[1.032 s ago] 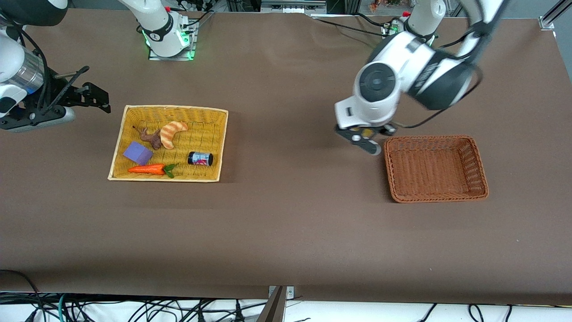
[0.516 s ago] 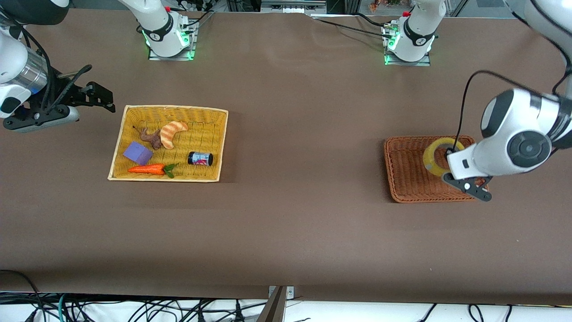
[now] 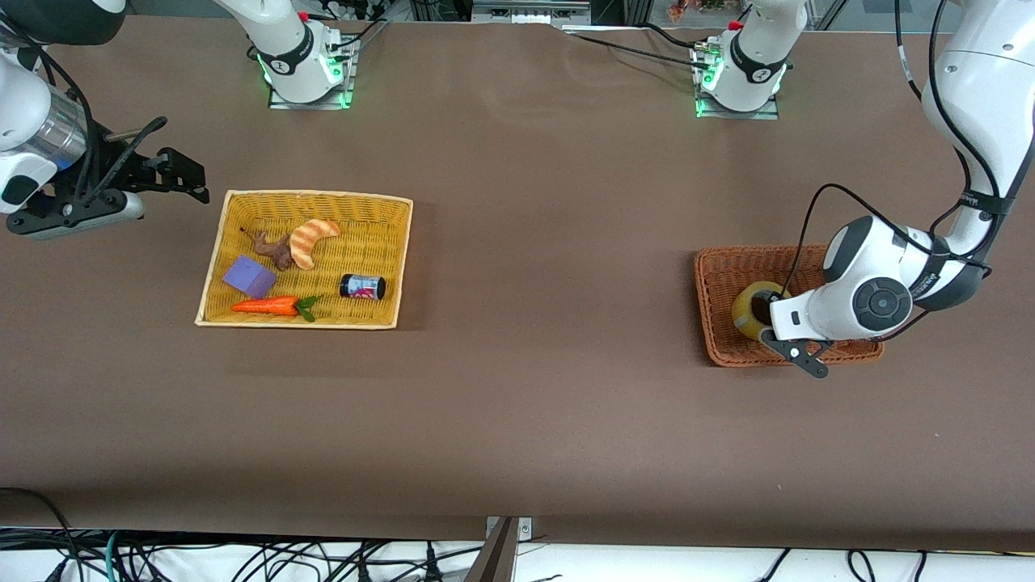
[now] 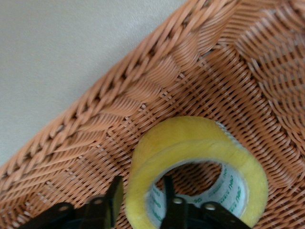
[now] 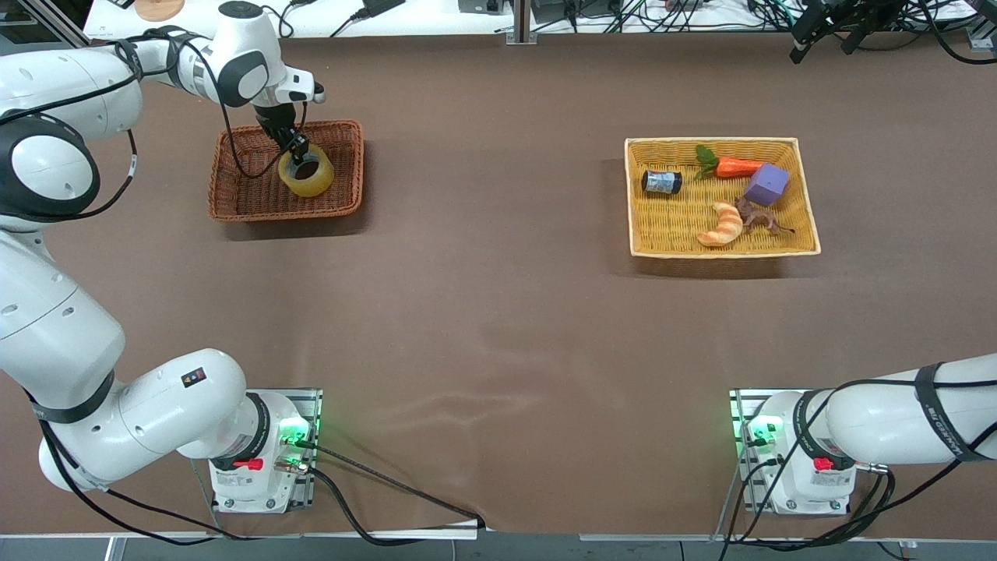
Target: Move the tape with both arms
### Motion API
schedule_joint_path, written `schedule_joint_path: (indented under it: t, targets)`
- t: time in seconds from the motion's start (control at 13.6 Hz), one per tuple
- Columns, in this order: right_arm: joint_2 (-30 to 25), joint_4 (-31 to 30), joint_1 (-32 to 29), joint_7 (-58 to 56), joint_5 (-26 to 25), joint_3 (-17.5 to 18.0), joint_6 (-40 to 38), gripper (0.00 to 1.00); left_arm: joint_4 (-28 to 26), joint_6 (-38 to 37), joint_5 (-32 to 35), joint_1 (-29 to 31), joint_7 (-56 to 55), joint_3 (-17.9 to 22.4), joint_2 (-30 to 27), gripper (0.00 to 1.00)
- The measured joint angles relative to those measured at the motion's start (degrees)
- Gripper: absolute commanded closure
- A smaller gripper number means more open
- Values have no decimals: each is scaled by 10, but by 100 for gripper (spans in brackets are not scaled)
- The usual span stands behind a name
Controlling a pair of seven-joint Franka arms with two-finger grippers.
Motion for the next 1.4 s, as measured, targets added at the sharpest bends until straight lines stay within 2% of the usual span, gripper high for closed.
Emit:
schedule_joint_path:
  t: [0.15, 0.29, 0.44, 0.59, 0.81, 1.03, 1.11, 1.18, 1.4]
  targets:
    - [0, 0, 0, 0, 0, 0, 0, 0, 9, -1, -2, 6, -1, -8, -21, 0]
    - [0, 0, 0, 0, 0, -1, 0, 0, 28, -11, -50, 21, -3, -34, -60, 0]
    - [-1, 1, 0, 0, 0, -1, 0, 0, 71, -78, -103, 23, -5, -63, -113, 0]
    - [-1, 1, 2, 0, -1, -1, 1, 0, 130, -163, -121, 22, -15, -91, -152, 0]
    - [-1, 1, 9, 1, -3, -1, 1, 0, 212, -262, -151, 22, -49, -102, -170, 0]
    - [-1, 1, 9, 1, -4, -2, 1, 0, 241, -280, -167, 17, -129, -97, -175, 0]
    - [-1, 1, 9, 1, -4, -2, 1, 0, 241, -282, -179, -1, -158, -77, -184, 0]
    - [-1, 1, 9, 1, -5, -3, 1, 0, 241, -284, -213, -44, -178, -19, -198, 0]
    - [-2, 1, 10, 1, -6, -3, 1, 0, 229, -278, -337, -202, -178, 210, -232, 0]
